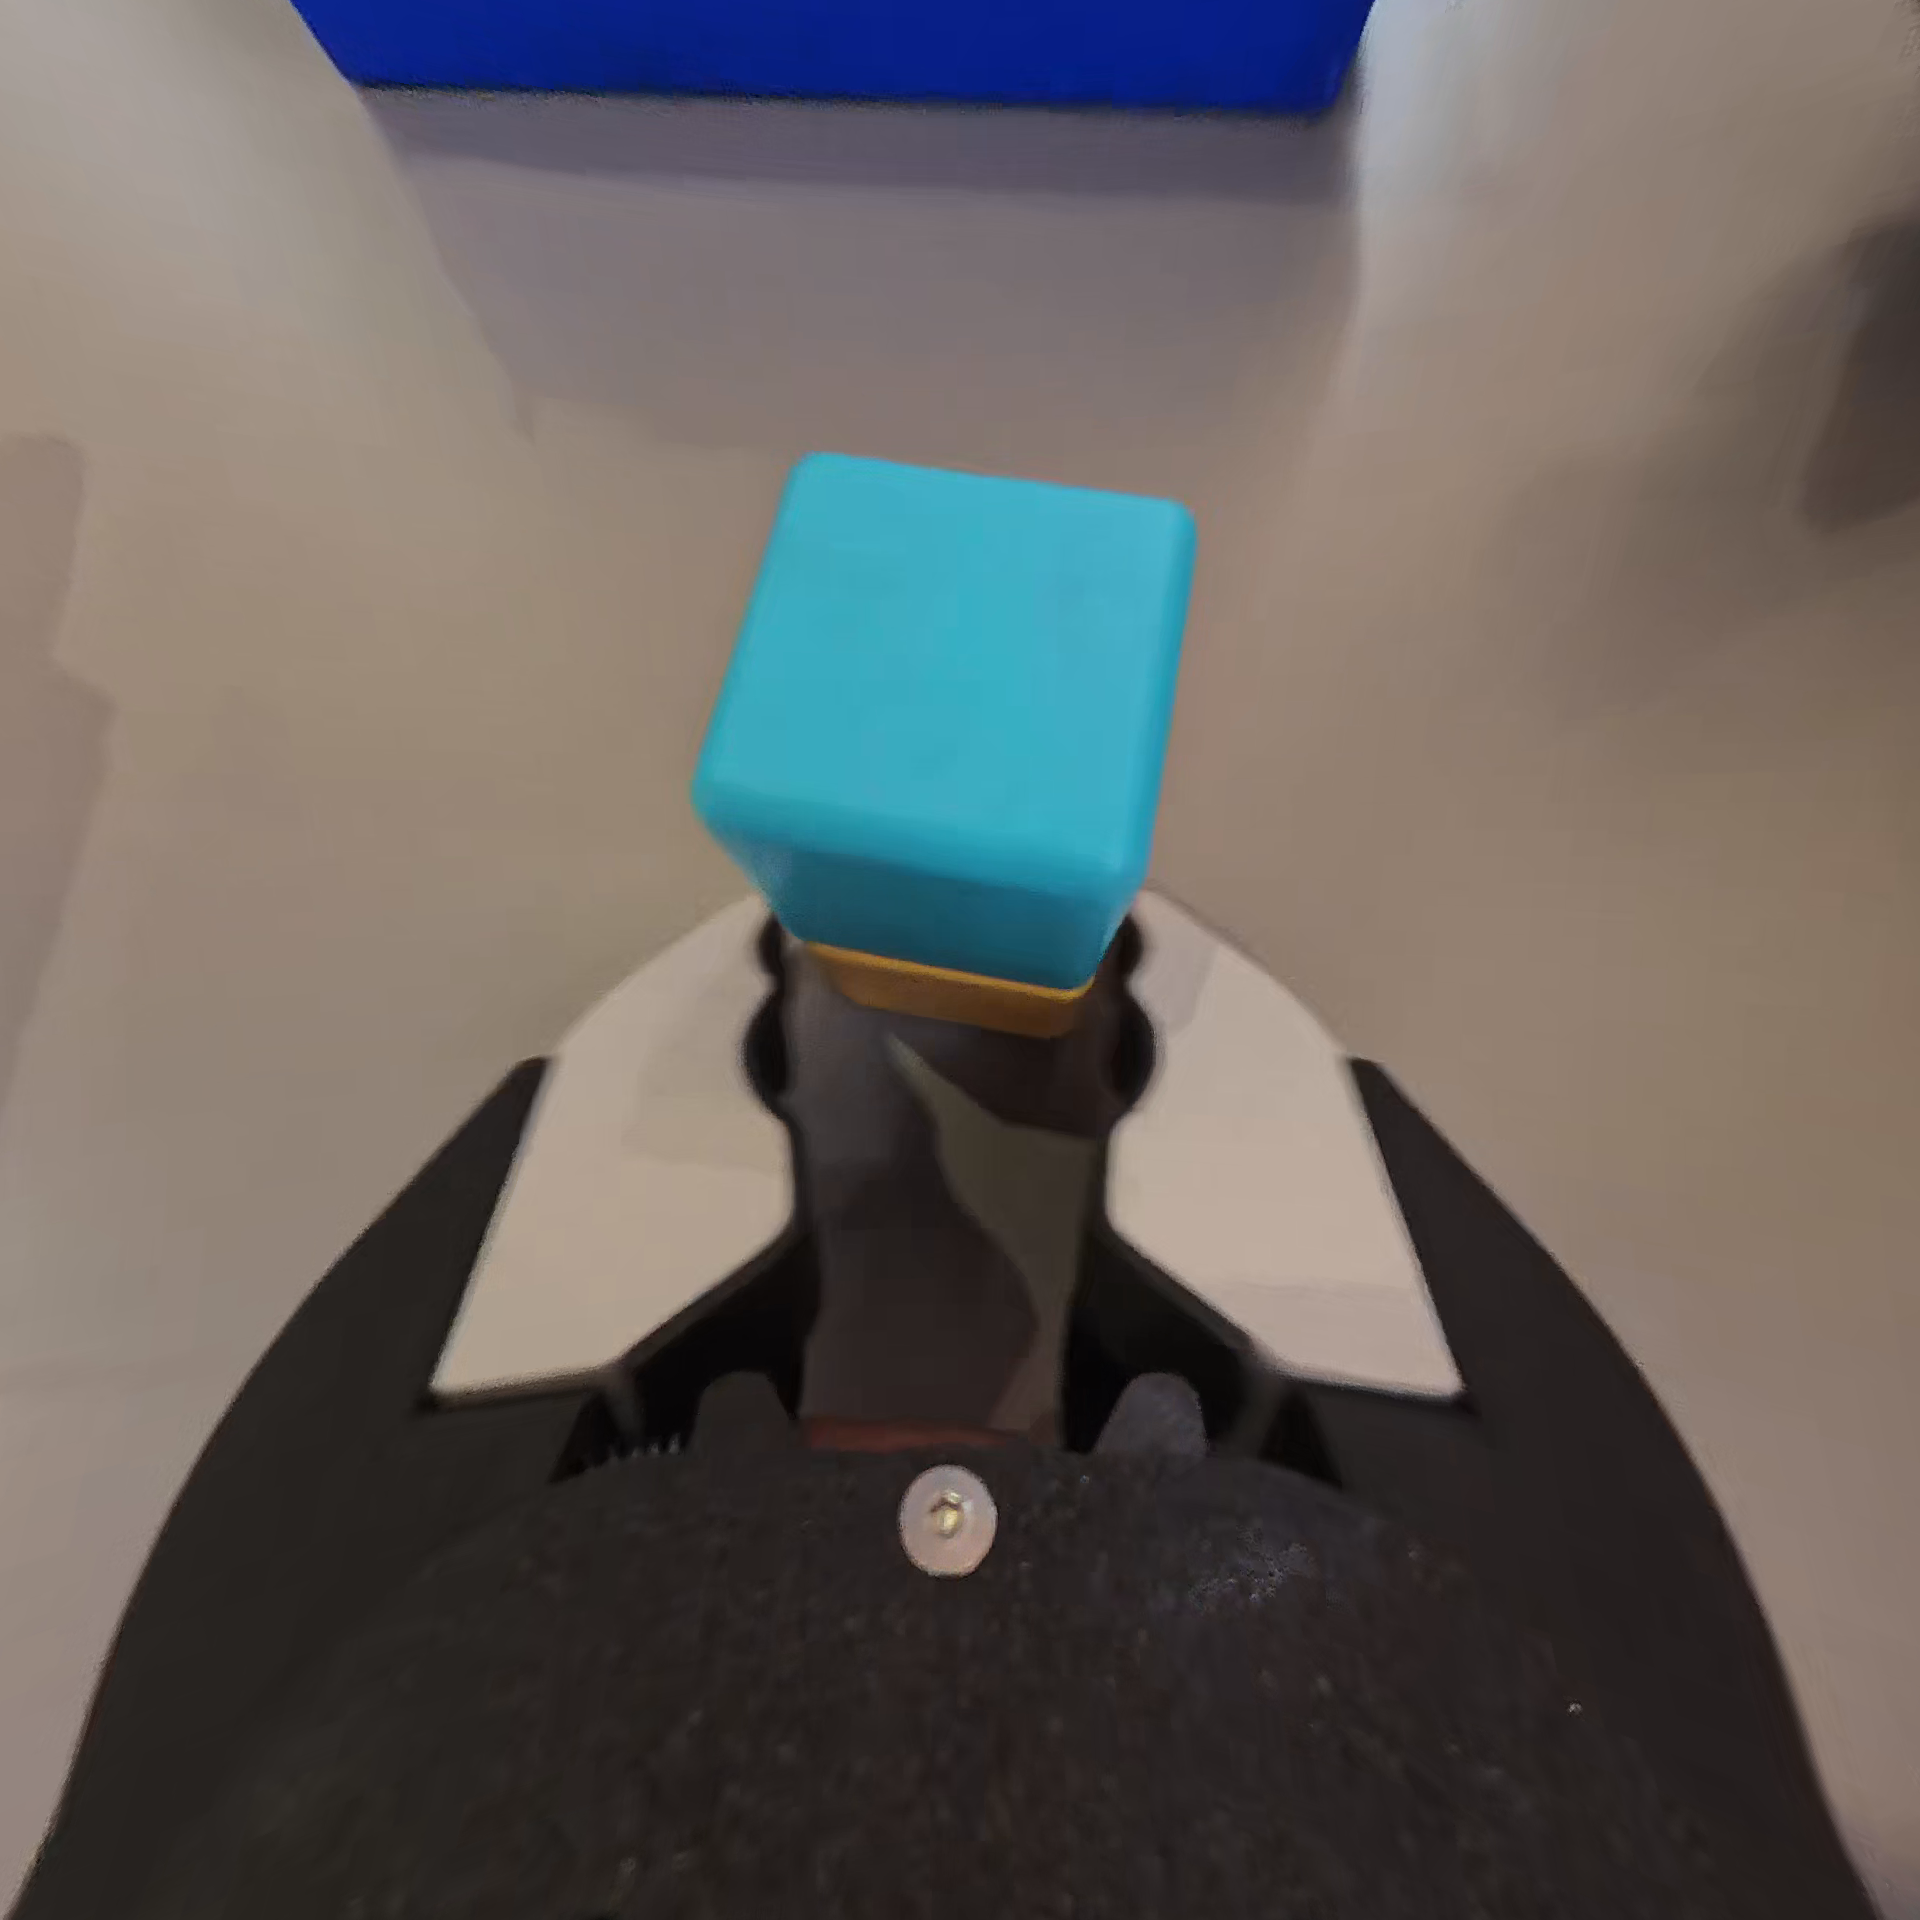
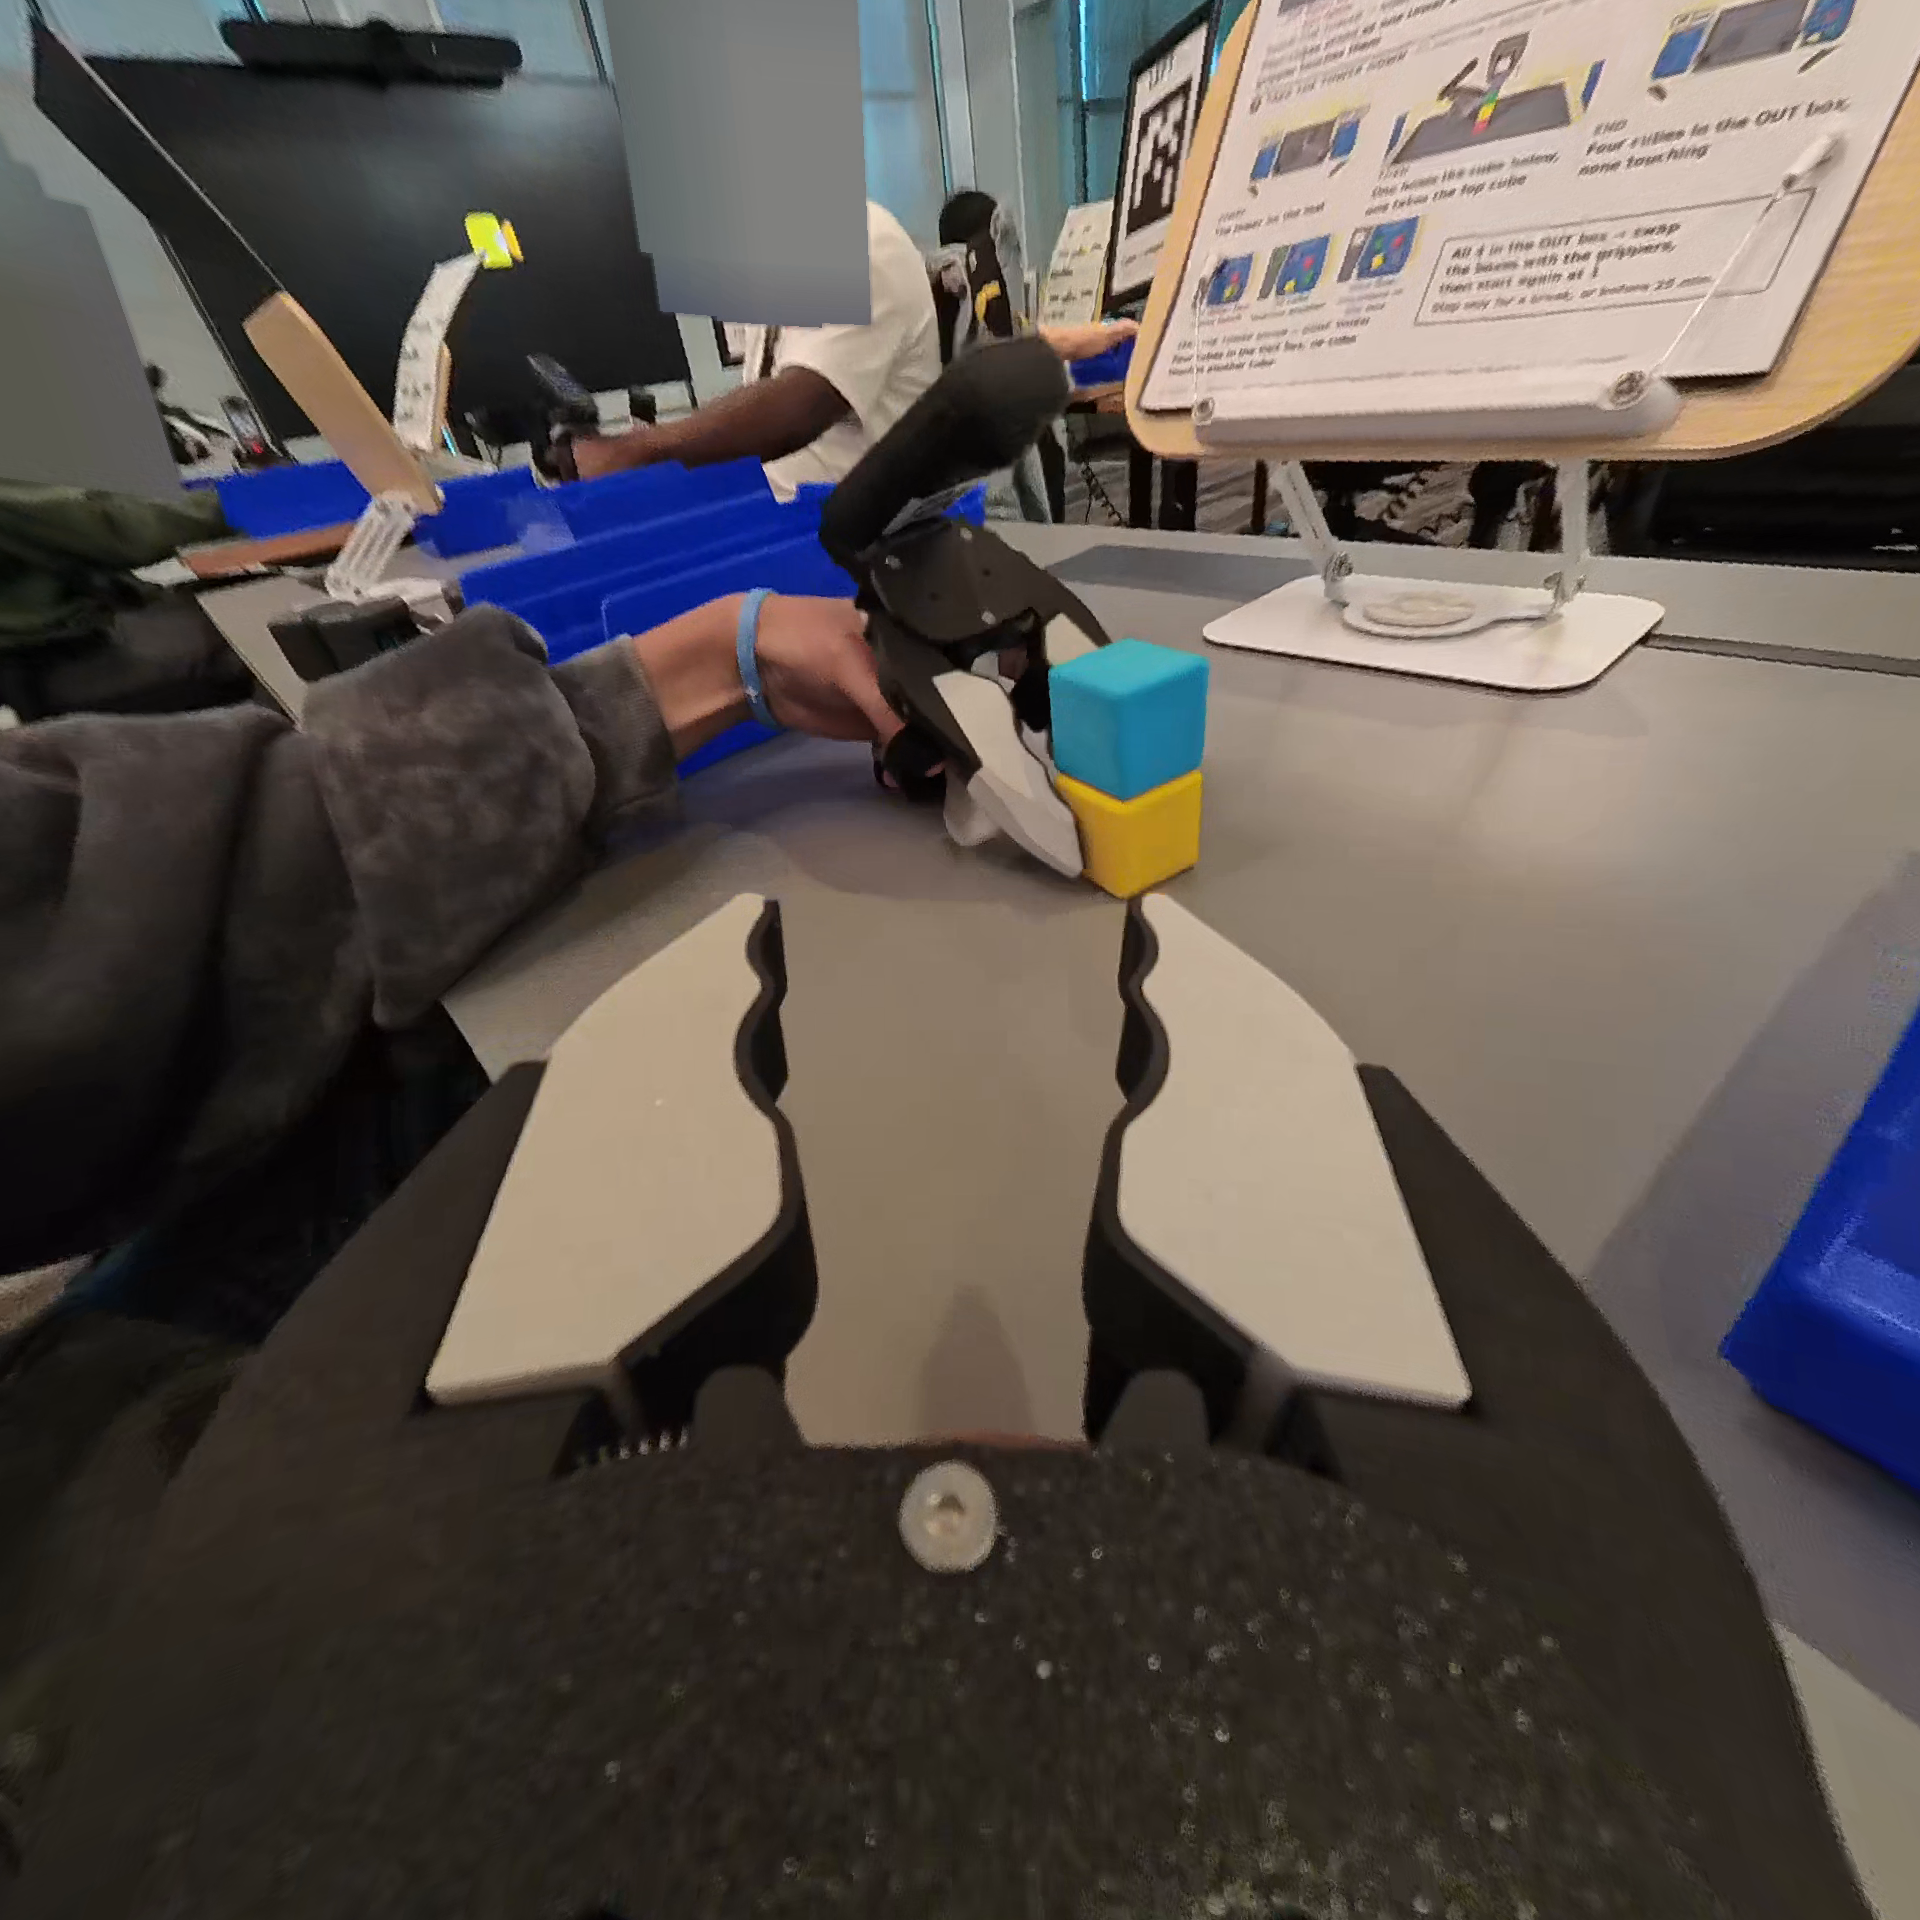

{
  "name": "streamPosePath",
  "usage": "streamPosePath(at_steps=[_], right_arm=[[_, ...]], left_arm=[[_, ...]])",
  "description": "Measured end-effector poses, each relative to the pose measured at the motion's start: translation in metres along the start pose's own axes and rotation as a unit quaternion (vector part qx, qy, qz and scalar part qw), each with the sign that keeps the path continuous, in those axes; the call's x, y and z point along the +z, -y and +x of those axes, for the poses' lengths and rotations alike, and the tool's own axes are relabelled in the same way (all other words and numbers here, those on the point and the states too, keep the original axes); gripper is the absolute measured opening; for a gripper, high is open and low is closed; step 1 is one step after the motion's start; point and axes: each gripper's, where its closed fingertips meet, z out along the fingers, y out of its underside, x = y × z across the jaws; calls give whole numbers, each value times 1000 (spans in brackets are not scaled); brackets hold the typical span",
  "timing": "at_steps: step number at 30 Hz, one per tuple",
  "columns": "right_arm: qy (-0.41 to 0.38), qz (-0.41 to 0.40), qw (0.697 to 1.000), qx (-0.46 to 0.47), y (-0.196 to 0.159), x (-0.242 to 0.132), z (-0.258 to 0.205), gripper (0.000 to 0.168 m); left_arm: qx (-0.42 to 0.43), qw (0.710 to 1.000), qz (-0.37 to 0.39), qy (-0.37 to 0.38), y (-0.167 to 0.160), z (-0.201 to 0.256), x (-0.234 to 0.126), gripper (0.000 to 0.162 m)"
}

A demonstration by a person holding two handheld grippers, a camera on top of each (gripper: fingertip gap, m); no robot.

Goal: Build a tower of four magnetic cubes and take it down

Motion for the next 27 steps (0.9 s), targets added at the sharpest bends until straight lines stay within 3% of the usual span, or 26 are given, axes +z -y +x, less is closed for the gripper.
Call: streamPosePath(at_steps=[1,5,8,14,17,18,23,25,27], right_arm=[[-7,-8,1000,-3,-3,2,2,62],[12,-13,1000,23,1,23,1,64],[14,-75,997,31,-1,55,15,78],[55,-161,984,-53,-18,137,39,78],[70,-163,983,-47,-21,163,51,67],[80,-171,981,-36,-24,167,52,58],[76,-159,983,-55,-20,165,54,55],[76,-87,992,-43,7,159,51,55],[62,-68,995,-37,32,147,54,55]], left_arm=[[8,1000,-1,3,1,0,2,51],[25,1000,2,-8,4,5,5,50],[38,999,3,-20,4,10,4,50],[47,999,4,-27,4,14,4,50],[49,998,4,-28,4,15,4,50],[49,998,4,-29,4,15,4,50],[48,998,4,-29,4,15,4,50],[48,998,3,-29,4,15,5,50],[48,998,4,-29,4,15,5,50]])
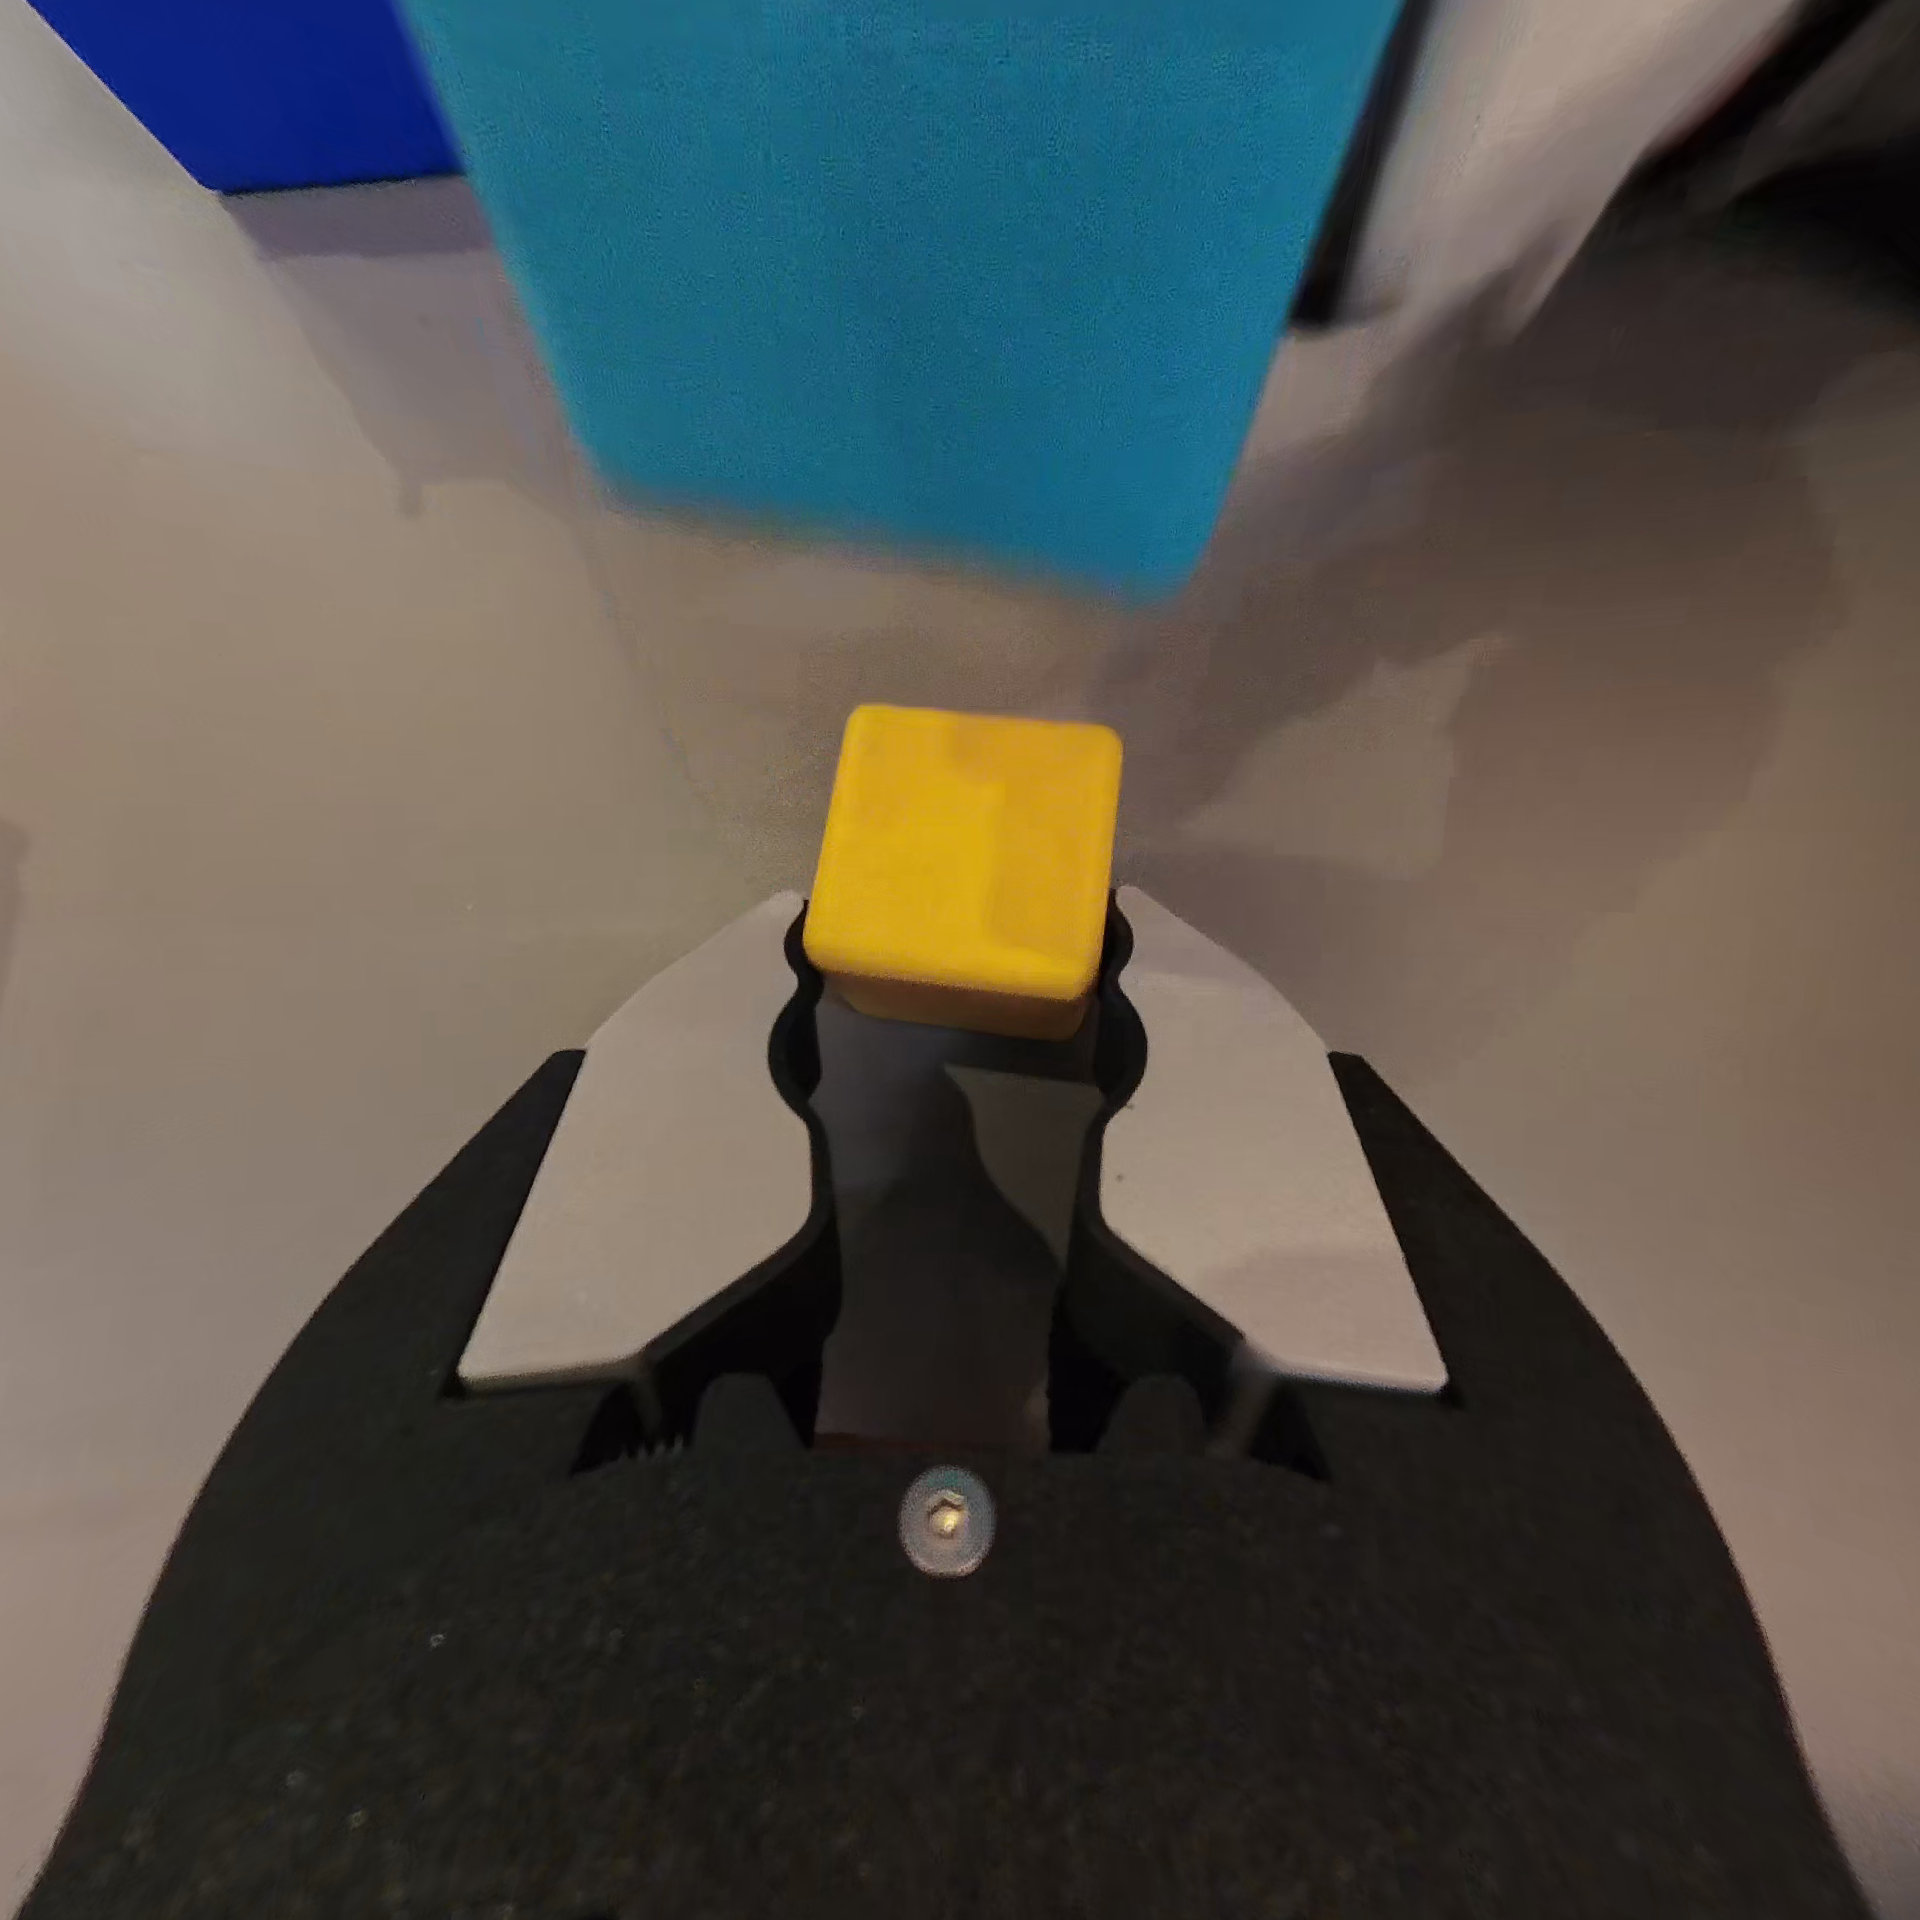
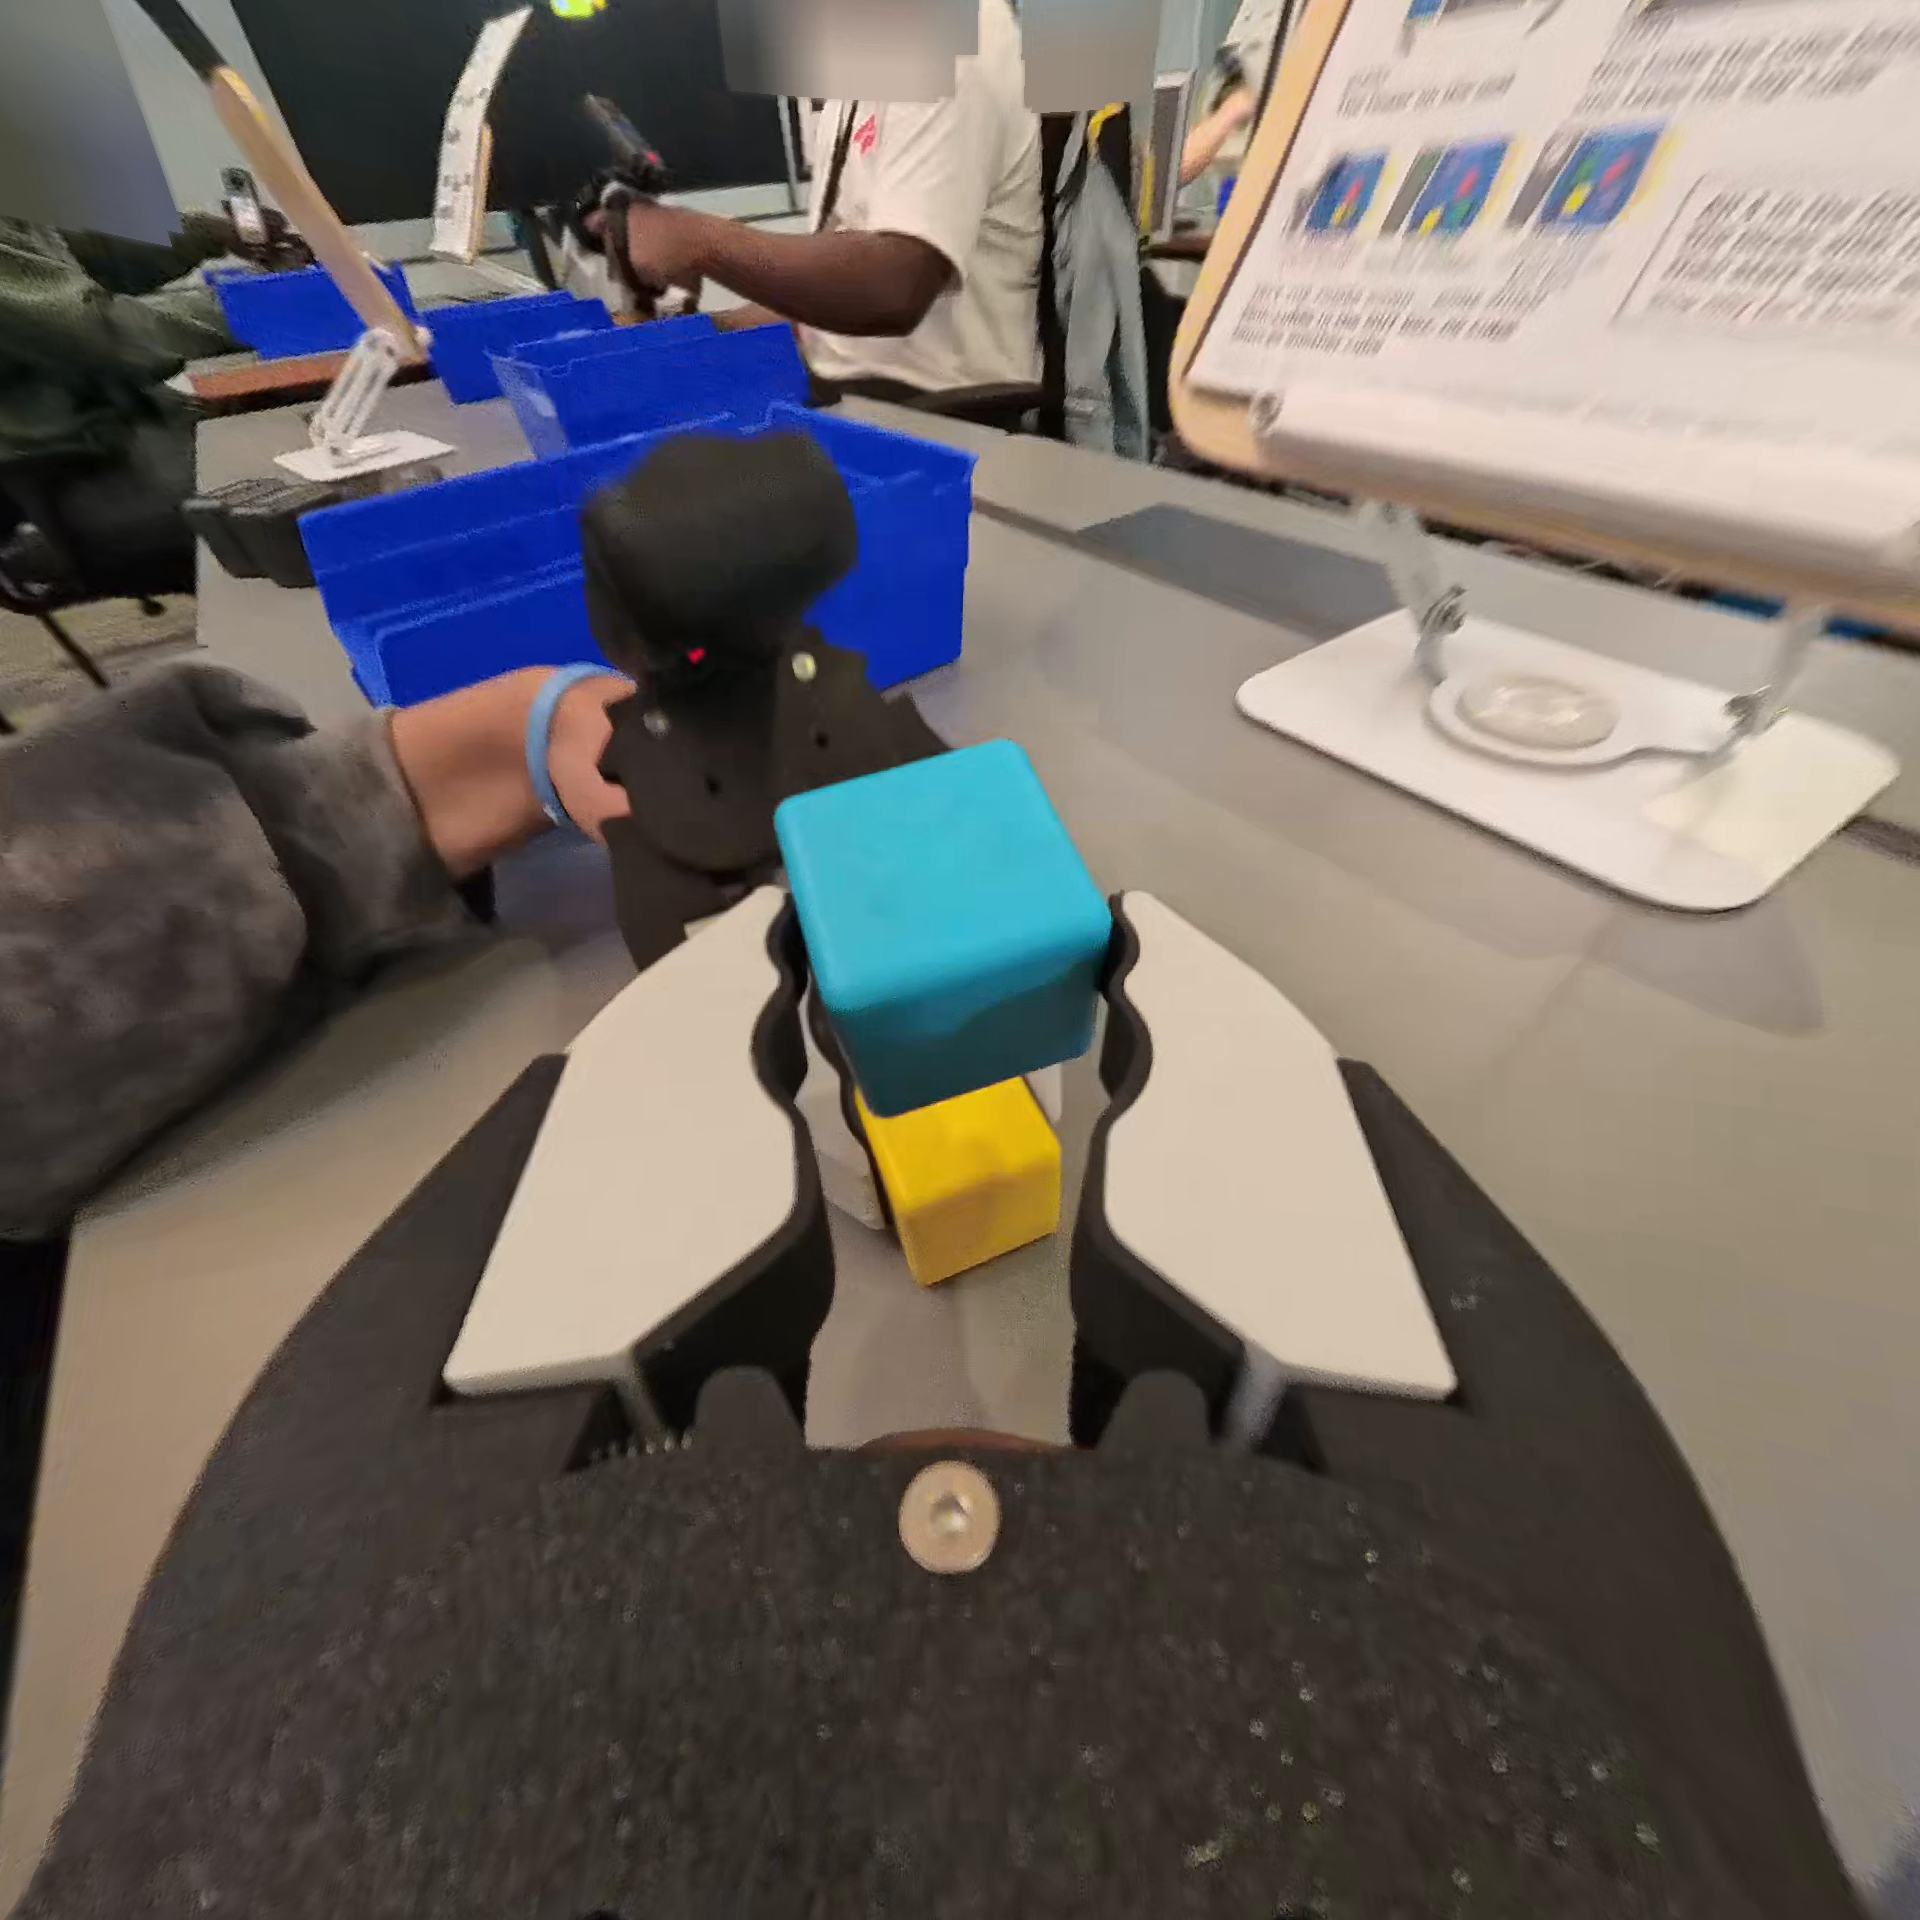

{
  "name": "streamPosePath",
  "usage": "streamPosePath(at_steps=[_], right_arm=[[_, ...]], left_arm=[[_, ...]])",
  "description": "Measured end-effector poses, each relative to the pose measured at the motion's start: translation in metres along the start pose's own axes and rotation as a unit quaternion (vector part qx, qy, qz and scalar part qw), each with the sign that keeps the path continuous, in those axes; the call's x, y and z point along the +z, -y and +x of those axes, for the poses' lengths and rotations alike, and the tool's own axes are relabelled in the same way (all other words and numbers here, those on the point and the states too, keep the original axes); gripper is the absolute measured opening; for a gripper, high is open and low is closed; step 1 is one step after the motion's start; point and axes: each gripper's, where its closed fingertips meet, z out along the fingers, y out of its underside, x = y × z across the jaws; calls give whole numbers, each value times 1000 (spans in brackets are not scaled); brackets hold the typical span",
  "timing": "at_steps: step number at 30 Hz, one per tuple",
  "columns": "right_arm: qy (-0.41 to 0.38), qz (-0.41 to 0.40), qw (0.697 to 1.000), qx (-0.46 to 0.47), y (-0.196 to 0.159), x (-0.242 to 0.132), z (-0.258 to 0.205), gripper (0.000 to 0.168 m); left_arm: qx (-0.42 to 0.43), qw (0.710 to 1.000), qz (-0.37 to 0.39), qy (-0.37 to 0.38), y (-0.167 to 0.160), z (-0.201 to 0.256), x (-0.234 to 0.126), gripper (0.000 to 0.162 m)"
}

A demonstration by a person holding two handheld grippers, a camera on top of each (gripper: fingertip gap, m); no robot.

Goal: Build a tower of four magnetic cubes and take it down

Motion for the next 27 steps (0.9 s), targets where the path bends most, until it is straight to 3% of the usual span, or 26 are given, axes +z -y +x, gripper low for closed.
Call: streamPosePath(at_steps=[3,7,10,12,15,19,22,27], right_arm=[[-54,6,998,-44,45,-41,-5,55],[-176,-10,982,-63,102,-132,16,55],[-278,-50,958,-52,115,-203,51,55],[-333,-117,935,-27,102,-239,82,55],[-397,-269,877,17,60,-288,134,55],[-317,-459,824,100,-20,-297,169,55],[-238,-592,765,90,-78,-293,176,55],[-199,-681,699,84,-128,-292,195,55]], left_arm=[[0,1000,0,0,0,0,0,50],[0,1000,0,0,0,0,0,50],[0,1000,0,1,0,0,0,50],[-1,1000,0,1,0,0,0,50],[-1,1000,0,1,0,0,0,50],[-1,1000,0,1,1,0,0,50],[-1,1000,0,2,1,0,0,50],[-1,1000,0,1,1,0,0,50]])
